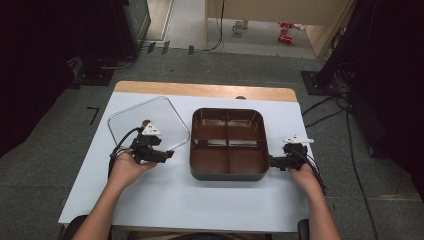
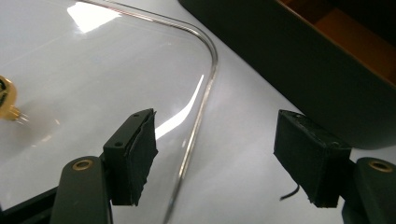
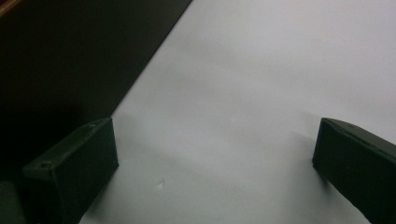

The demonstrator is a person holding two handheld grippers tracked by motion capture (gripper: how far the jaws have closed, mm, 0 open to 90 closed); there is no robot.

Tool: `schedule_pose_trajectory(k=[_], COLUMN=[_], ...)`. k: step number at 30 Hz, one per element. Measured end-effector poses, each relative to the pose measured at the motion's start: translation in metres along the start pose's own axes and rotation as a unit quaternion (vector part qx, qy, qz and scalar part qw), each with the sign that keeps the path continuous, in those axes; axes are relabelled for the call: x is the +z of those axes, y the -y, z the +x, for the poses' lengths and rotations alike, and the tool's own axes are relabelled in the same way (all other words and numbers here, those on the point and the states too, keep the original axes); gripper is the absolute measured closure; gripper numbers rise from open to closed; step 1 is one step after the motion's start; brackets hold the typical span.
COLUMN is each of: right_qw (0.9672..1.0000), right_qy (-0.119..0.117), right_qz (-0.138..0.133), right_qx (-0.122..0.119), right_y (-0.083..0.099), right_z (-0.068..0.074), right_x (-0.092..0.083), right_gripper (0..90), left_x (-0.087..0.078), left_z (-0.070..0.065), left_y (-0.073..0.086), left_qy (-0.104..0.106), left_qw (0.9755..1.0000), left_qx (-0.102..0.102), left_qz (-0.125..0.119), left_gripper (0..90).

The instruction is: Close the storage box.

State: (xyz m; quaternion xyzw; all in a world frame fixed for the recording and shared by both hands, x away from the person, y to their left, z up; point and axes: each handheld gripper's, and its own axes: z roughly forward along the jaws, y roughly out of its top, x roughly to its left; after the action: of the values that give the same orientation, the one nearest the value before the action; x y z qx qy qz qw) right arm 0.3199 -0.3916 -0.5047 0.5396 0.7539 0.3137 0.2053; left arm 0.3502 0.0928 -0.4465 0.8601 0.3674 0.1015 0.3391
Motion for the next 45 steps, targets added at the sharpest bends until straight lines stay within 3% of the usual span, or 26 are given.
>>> schedule_pose_trajectory(k=[8,24,33,37,45], right_qw=[1.0000,1.0000,1.0000,1.0000,1.0000], right_qy=[0.000,0.000,0.000,0.000,0.000], right_qz=[-0.001,-0.001,-0.001,-0.001,-0.001], right_qx=[0.000,0.000,0.000,0.000,0.000], right_y=[0.000,0.000,0.000,0.000,0.000], right_z=[0.000,0.000,0.000,0.000,0.000], right_x=[0.000,0.000,0.000,0.000,0.000], right_gripper=[0.0,0.0,0.0,0.0,0.0], left_x=[0.001,-0.004,-0.010,-0.010,-0.001], left_z=[0.012,0.040,0.061,0.072,0.093], left_y=[-0.005,-0.008,-0.007,-0.008,-0.012], left_qy=[0.004,-0.016,-0.037,-0.056,-0.073], left_qw=[1.0000,0.9995,0.9984,0.9974,0.9954], left_qx=[-0.006,-0.027,-0.040,-0.044,-0.061], left_qz=[0.000,-0.008,-0.018,-0.010,-0.014], left_gripper=[31.5,32.6,33.5,34.1,35.5])
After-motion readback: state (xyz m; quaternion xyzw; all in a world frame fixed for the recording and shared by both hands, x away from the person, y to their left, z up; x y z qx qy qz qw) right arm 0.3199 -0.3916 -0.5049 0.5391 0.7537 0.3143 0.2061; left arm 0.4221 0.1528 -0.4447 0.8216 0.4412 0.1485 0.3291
